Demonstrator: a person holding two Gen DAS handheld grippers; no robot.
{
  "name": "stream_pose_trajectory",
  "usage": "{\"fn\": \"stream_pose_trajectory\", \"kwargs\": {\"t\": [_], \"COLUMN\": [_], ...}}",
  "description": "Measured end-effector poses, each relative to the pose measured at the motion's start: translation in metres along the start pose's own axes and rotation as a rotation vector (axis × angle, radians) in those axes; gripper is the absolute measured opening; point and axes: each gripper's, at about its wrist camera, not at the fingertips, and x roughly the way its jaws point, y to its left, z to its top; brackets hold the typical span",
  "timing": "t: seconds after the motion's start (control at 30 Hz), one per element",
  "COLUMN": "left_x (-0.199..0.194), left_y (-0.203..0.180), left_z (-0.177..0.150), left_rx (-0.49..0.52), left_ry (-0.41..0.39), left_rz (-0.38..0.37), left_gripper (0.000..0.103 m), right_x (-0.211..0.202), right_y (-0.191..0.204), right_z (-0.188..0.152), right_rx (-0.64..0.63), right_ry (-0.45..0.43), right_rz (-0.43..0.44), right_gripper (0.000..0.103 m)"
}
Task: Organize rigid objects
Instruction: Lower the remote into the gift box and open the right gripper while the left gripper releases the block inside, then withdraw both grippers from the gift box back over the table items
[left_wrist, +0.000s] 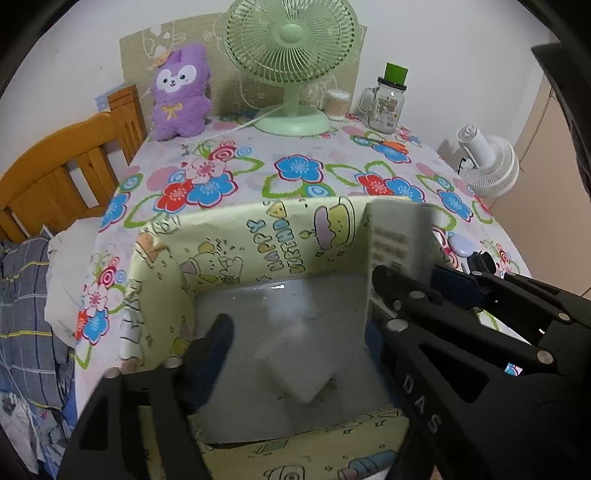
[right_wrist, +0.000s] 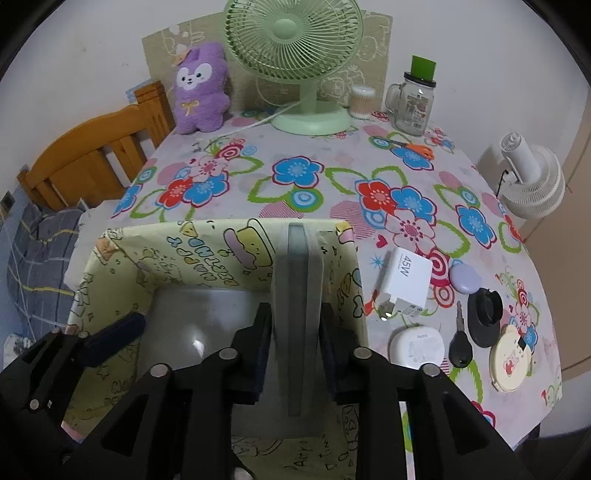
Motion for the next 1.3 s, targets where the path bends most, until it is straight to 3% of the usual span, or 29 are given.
{"fn": "stream_pose_trajectory", "kwargs": {"t": [0.1,0.13,0.17,0.3,0.37,0.43,0.87,1.3], "left_x": [-0.008,-0.010,-0.014,-0.025,-0.031,-0.037,-0.048,-0.050], "left_y": [-0.001,-0.001,-0.002,-0.007,-0.011,-0.018,-0.057,-0.093], "left_z": [-0.001,-0.001,-0.002,-0.004,-0.005,-0.006,-0.006,-0.002], "left_rx": [-0.006,-0.007,-0.011,-0.007,-0.007,-0.001,0.012,0.033], "left_ry": [-0.007,-0.008,-0.014,-0.033,-0.044,-0.061,-0.108,-0.137], "left_rz": [0.007,0.011,0.013,0.031,0.032,0.032,0.012,-0.014], "left_gripper": [0.084,0.085,0.085,0.086,0.086,0.087,0.088,0.089], "right_x": [-0.007,-0.010,-0.014,-0.026,-0.033,-0.042,-0.069,-0.083], "right_y": [0.001,0.002,0.002,0.001,-0.002,-0.006,-0.046,-0.080], "right_z": [-0.001,-0.001,-0.002,-0.005,-0.006,-0.007,-0.015,-0.021], "right_rx": [-0.001,0.000,-0.002,-0.005,-0.001,-0.005,0.030,0.063], "right_ry": [-0.011,-0.013,-0.021,-0.046,-0.057,-0.083,-0.129,-0.157], "right_rz": [0.021,0.016,0.017,0.032,0.028,0.018,-0.011,-0.045], "right_gripper": [0.044,0.055,0.059,0.061,0.073,0.078,0.087,0.088]}}
